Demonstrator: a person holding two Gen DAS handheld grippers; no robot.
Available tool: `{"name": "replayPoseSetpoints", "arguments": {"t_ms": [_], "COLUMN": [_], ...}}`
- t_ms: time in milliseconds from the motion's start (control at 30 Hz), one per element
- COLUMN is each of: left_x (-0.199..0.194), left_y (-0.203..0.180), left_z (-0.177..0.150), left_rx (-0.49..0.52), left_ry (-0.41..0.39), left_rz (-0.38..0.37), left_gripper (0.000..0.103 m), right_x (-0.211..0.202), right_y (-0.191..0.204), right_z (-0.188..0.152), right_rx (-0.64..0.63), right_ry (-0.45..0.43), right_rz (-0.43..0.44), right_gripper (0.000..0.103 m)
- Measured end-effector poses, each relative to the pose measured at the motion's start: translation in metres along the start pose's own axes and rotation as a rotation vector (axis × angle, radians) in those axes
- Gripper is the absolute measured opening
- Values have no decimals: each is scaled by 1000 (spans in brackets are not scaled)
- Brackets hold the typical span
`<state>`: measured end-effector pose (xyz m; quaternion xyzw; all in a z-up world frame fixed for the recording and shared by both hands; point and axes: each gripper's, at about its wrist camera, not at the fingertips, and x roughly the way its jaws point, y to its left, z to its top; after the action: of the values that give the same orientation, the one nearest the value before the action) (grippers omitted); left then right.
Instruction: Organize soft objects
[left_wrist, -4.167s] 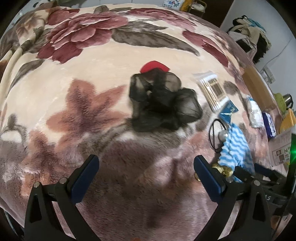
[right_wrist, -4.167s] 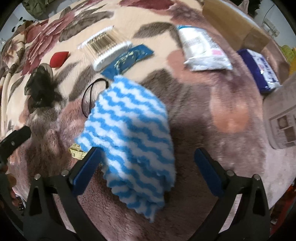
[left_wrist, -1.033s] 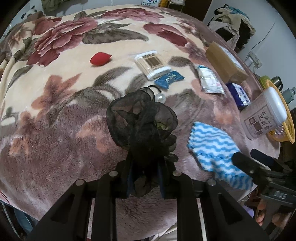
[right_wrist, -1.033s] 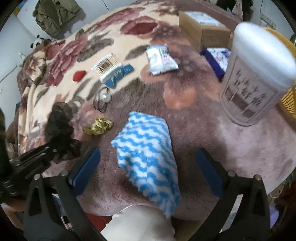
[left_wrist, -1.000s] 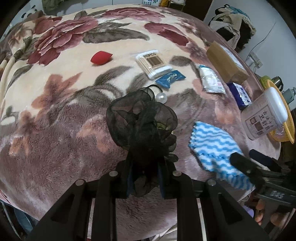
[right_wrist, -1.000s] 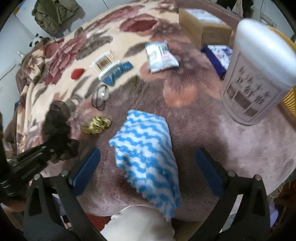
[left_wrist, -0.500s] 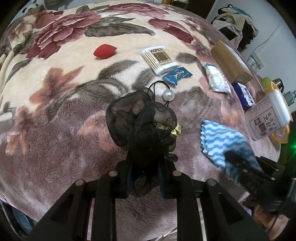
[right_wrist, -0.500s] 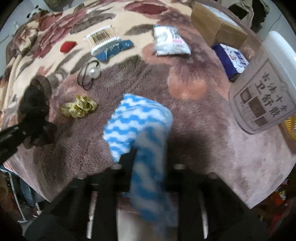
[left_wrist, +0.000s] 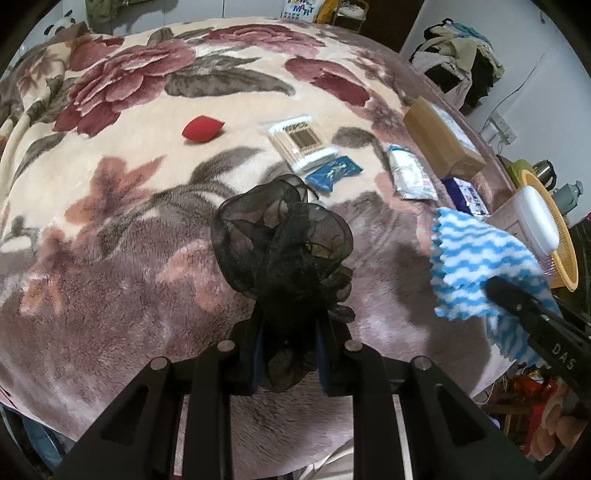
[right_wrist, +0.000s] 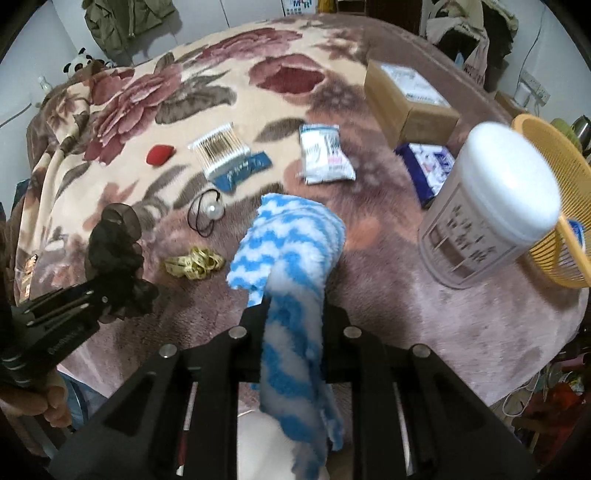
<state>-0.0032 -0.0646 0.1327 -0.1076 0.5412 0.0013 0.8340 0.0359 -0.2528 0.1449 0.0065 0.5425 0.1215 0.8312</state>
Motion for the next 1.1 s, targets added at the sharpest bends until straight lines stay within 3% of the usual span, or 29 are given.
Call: {"name": "replayPoseSetpoints", "arguments": {"t_ms": [500, 1100], "left_x": [-21, -28], "left_y": [-39, -107], "left_z": [10, 36], "left_rx": [73, 175], "left_ry": [-43, -75], "left_rz": [-19, -63], "left_gripper": [21, 21], "right_x": [-44, -80], "right_y": [-14, -64], "right_z": [6, 16], "right_rx": [25, 95], "right_ry": [-79, -146], "right_rz": [-19, -63], "right_gripper": [18, 18]}}
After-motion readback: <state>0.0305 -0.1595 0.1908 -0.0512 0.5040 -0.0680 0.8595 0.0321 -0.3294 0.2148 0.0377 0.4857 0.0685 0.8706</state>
